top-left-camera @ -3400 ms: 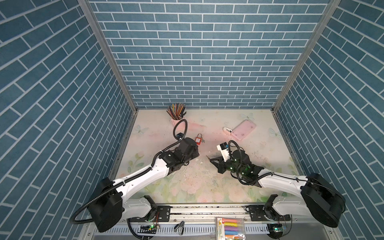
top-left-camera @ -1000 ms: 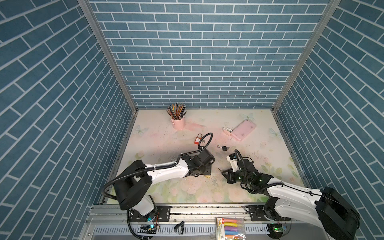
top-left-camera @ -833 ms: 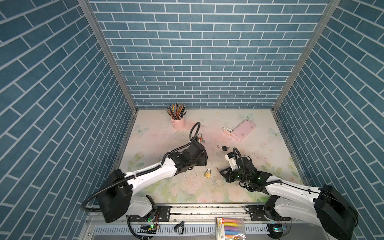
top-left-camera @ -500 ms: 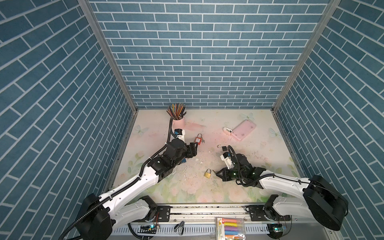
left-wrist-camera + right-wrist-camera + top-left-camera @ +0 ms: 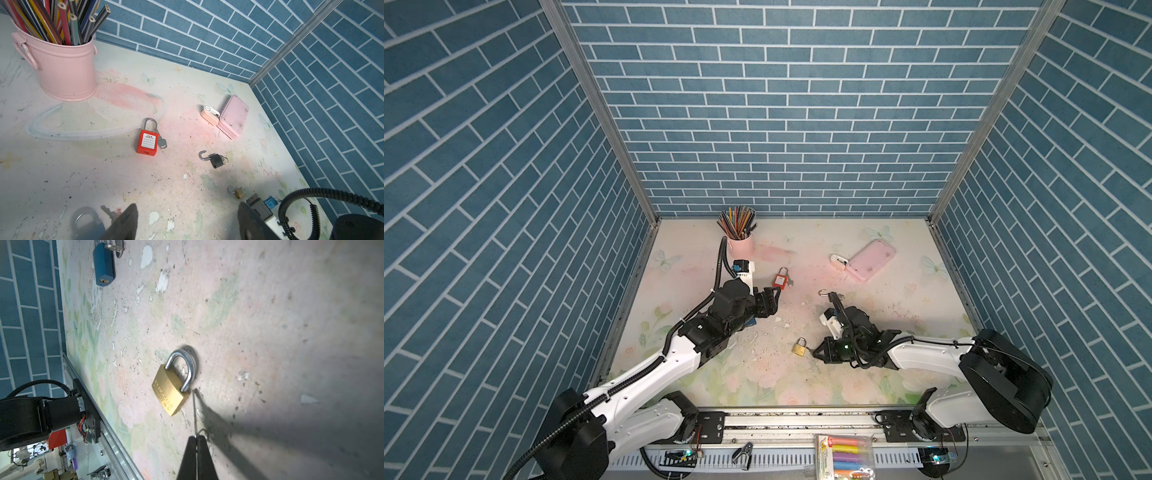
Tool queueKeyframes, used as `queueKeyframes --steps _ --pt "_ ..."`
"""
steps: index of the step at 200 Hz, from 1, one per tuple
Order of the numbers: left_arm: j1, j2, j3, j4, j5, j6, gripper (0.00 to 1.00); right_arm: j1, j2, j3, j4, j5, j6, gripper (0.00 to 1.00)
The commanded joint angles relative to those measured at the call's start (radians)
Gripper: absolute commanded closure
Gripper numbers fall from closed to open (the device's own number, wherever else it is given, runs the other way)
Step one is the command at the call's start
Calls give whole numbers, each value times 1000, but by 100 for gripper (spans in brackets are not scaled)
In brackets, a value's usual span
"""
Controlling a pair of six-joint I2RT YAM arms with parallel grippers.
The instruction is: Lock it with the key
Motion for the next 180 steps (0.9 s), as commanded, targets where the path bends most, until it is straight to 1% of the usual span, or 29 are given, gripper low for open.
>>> queueKeyframes --steps 1,27,115,180 --pt "10 -6 -16 36 8 15 23 -2 20 24 0 -1 35 100" --pt "11 -6 -20 40 11 9 23 -2 34 30 2 -1 31 100" --pt "13 12 -9 45 9 -6 23 -2 62 44 3 -13 7 79" --pt "12 33 4 51 13 -14 22 -5 35 72 -37 4 -32 71"
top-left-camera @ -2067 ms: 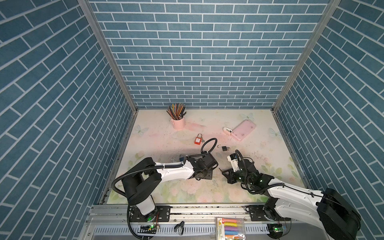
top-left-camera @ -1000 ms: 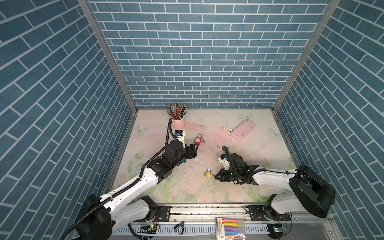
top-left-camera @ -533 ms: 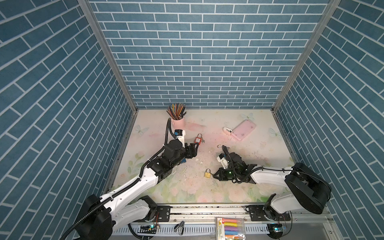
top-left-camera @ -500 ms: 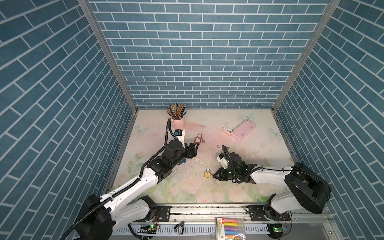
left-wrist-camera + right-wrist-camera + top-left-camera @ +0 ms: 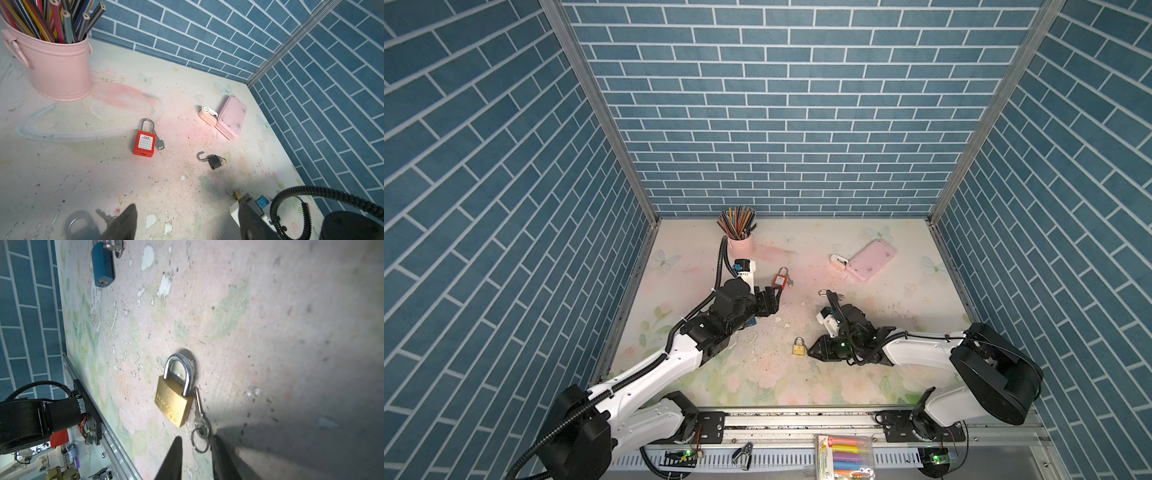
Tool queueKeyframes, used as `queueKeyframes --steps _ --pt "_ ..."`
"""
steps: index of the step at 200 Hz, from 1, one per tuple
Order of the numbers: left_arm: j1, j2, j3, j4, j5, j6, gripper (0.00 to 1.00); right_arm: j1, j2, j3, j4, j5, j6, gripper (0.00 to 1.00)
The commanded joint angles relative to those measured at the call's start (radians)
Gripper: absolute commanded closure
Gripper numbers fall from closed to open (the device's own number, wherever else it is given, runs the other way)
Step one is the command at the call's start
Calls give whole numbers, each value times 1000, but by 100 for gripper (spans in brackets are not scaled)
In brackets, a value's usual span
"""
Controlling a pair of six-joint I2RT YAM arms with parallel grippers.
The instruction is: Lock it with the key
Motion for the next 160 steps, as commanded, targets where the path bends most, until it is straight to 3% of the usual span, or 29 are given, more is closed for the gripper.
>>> queueKeyframes --steps 1,55,92,123,160 --pt "7 8 6 20 -3 -7 22 -5 -17 27 -29 15 -23 71" --pt "7 -1 18 3 -20 2 22 -43 -110 35 -56 48 -69 65" --pt "8 -6 58 -15 -22 48 22 -98 -264 84 -182 239 -163 48" --pt "-1 9 76 -3 -4 82 22 -189 -382 86 -248 396 -182 40" --pt "-52 53 91 -14 -34 84 22 -312 -473 41 -220 461 -181 30"
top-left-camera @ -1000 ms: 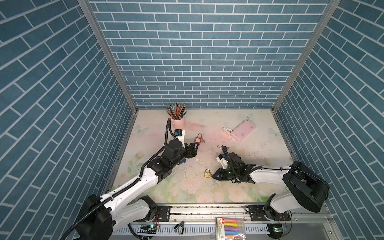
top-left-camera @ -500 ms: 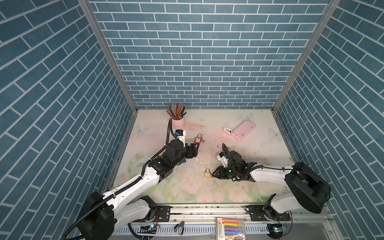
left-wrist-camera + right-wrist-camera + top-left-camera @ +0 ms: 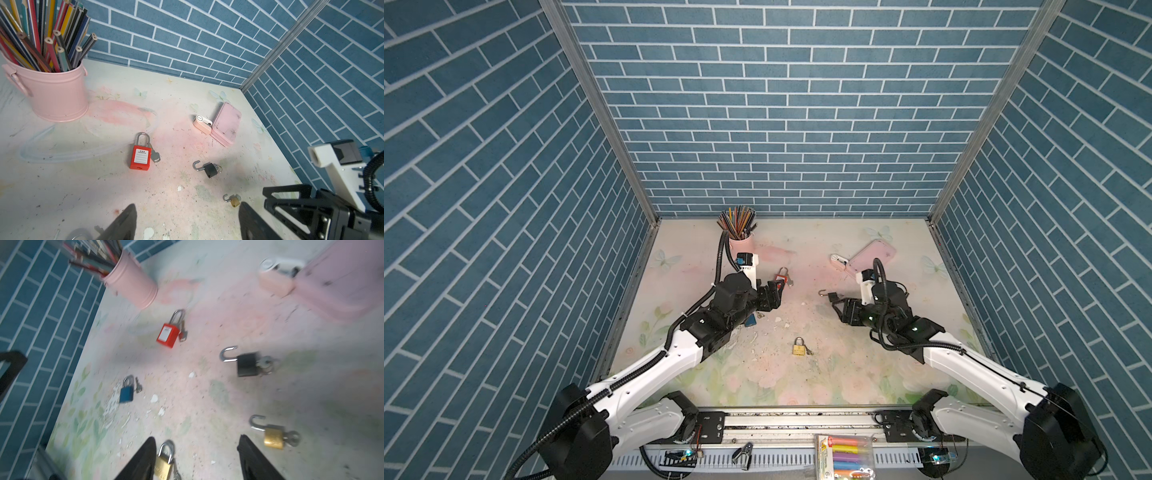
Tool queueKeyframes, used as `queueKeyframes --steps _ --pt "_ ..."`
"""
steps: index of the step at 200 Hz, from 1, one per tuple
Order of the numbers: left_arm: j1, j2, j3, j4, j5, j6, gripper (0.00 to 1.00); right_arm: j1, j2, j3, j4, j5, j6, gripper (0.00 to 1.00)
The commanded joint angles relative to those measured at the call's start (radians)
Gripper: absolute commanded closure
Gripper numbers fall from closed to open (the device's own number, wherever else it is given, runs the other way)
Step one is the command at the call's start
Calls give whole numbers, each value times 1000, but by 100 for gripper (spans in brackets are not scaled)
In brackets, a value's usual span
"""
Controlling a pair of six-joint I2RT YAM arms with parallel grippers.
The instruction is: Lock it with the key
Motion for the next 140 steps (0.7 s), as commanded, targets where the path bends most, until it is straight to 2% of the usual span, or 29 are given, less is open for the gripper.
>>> queueKeyframes --steps 1,19,41,61,81,140 --pt "-33 32 21 -3 -26 22 22 -59 -42 -33 -23 95 -24 30" --pt "-62 61 29 -4 -38 37 22 -120 -33 -44 9 72 -18 28" --pt "-105 99 61 -34 -72 75 22 -173 20 -30 34 -18 25 28" --pt "-121 121 72 -43 -73 71 22 -178 72 -16 69 -85 19 29" --pt "-123 135 55 -26 -59 37 22 -179 137 23 78 -129 -37 29" --pt "-122 142 19 -3 -45 -25 21 -187 440 219 103 -271 -117 29"
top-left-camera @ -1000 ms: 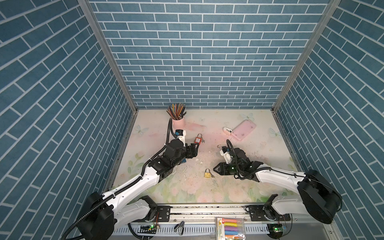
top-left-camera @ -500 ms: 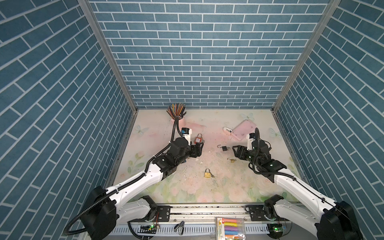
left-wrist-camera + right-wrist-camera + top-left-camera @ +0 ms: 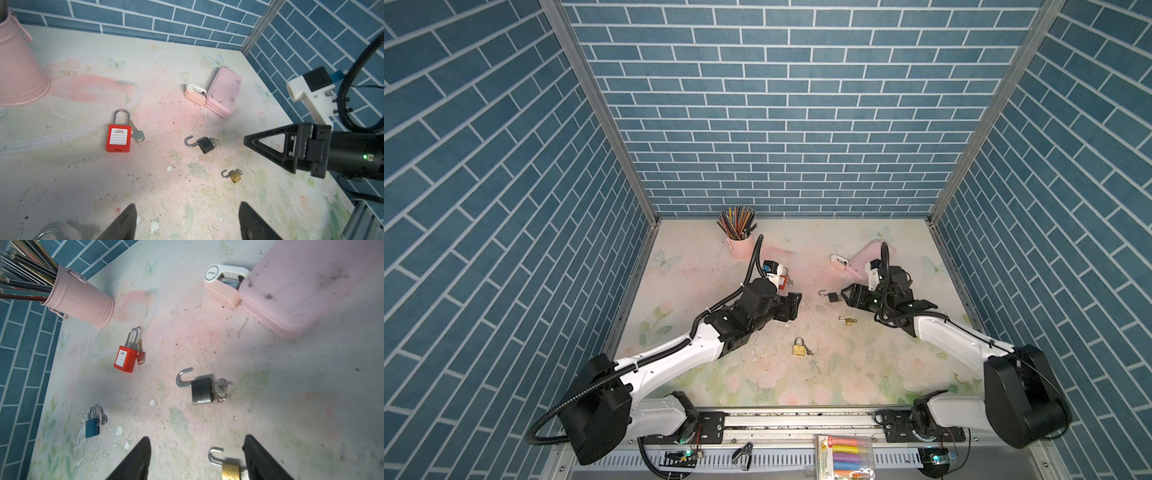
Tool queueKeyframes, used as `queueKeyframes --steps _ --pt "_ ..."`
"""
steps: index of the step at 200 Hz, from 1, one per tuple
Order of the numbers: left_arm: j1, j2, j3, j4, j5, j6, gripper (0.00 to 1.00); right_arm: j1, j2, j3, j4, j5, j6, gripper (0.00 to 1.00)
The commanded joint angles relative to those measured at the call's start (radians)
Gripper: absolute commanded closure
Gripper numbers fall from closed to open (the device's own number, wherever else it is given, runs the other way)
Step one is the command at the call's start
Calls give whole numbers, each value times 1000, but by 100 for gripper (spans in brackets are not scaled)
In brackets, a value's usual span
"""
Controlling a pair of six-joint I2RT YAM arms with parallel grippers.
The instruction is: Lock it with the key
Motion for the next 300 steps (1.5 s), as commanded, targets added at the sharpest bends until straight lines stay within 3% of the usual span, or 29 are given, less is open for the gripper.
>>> queueKeyframes --steps 1,55,100,219,300 --pt "0 -6 -23 20 -6 -32 21 -4 93 74 36 -86 -60 29" --pt "1 -76 -74 -13 -58 -34 16 -5 340 251 -7 -147 -99 32" --pt "20 -105 -98 -11 -65 -45 16 -5 431 283 -20 -139 -116 33" --pt "28 -47 -45 -39 -74 -60 16 10 377 164 3 -151 -106 37" --pt "28 1 7 -90 -83 -91 16 87 336 135 51 -155 -53 39"
